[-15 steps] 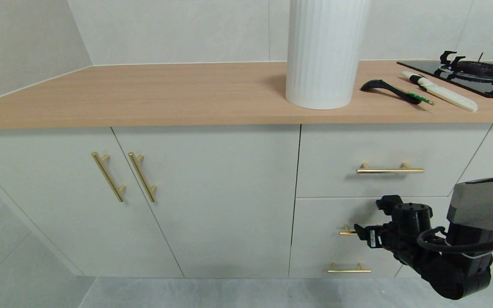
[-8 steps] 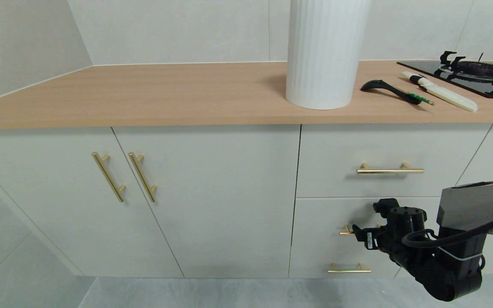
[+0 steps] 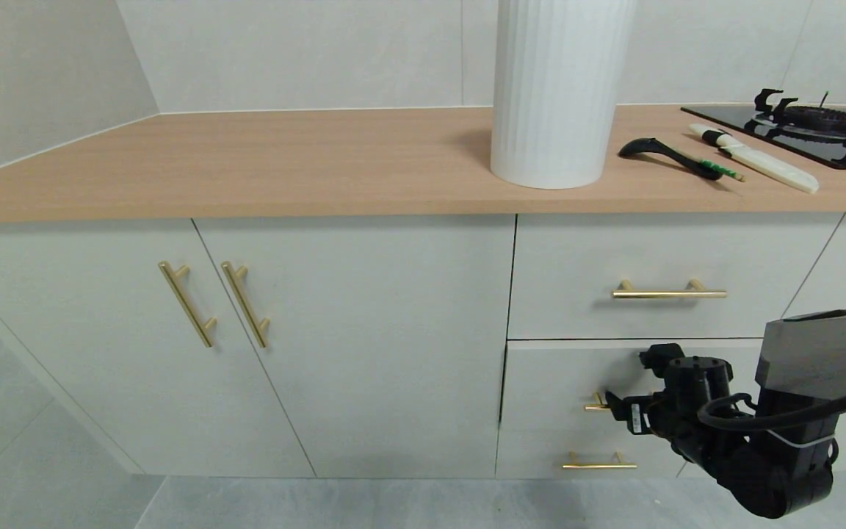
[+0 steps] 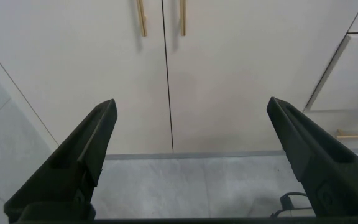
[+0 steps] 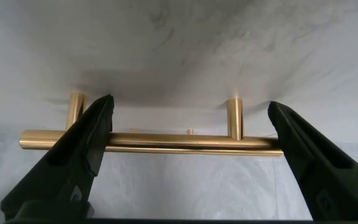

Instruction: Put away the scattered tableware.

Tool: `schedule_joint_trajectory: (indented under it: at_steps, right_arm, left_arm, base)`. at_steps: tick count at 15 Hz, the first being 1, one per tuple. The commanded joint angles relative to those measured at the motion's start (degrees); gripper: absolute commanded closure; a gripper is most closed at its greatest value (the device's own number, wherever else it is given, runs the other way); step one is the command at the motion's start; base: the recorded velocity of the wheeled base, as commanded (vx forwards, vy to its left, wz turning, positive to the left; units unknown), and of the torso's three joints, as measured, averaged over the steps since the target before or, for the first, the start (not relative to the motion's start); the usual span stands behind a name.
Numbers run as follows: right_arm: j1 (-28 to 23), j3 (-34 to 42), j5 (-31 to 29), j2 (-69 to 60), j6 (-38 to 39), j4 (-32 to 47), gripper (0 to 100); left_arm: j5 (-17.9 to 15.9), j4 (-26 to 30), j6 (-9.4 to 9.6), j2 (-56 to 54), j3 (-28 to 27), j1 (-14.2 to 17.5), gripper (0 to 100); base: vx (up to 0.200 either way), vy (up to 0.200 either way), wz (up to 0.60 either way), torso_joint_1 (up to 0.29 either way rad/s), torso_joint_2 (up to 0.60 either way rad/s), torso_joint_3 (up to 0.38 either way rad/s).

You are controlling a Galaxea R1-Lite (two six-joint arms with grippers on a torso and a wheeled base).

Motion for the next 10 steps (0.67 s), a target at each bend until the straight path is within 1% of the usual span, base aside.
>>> schedule_joint_trajectory:
  at_steps: [1, 2, 7, 8, 10]
  right_arm:
    - [0.0, 0.4, 0.0, -1.0, 0.0, 0.6, 0]
    - [0.0, 0.6, 0.0, -2.1, 0.0, 2.2, 0]
    - [0.4, 2.1, 1.5, -15.1, 0.0, 17.3, 0]
    - [0.4, 1.7, 3.3, -21.2, 0.0, 24.8, 0]
    - [0.4, 0.6, 6.1, -31.4, 0.0, 34.4, 0]
  left_arm:
    - [0.0, 0.0, -0.01, 0.0, 0.0, 0.0, 0]
    - [0.0, 0.0, -0.01, 0.0, 0.0, 0.0, 0]
    - [0.0, 0.0, -0.01, 0.0, 0.0, 0.0, 0]
    - [0.0, 0.0, -0.01, 0.0, 0.0, 0.0, 0]
    - [0.0, 0.0, -0.01, 0.0, 0.0, 0.0, 0]
  base:
    - [0.000, 0.000, 0.00, 0.000, 0.00, 0.000]
    - [0.000, 0.000, 0.00, 0.000, 0.00, 0.000]
    - [0.000, 0.000, 0.00, 0.000, 0.00, 0.000]
    - [0.000, 0.000, 0.00, 0.000, 0.00, 0.000]
    - [0.000, 0.000, 0.00, 0.000, 0.00, 0.000]
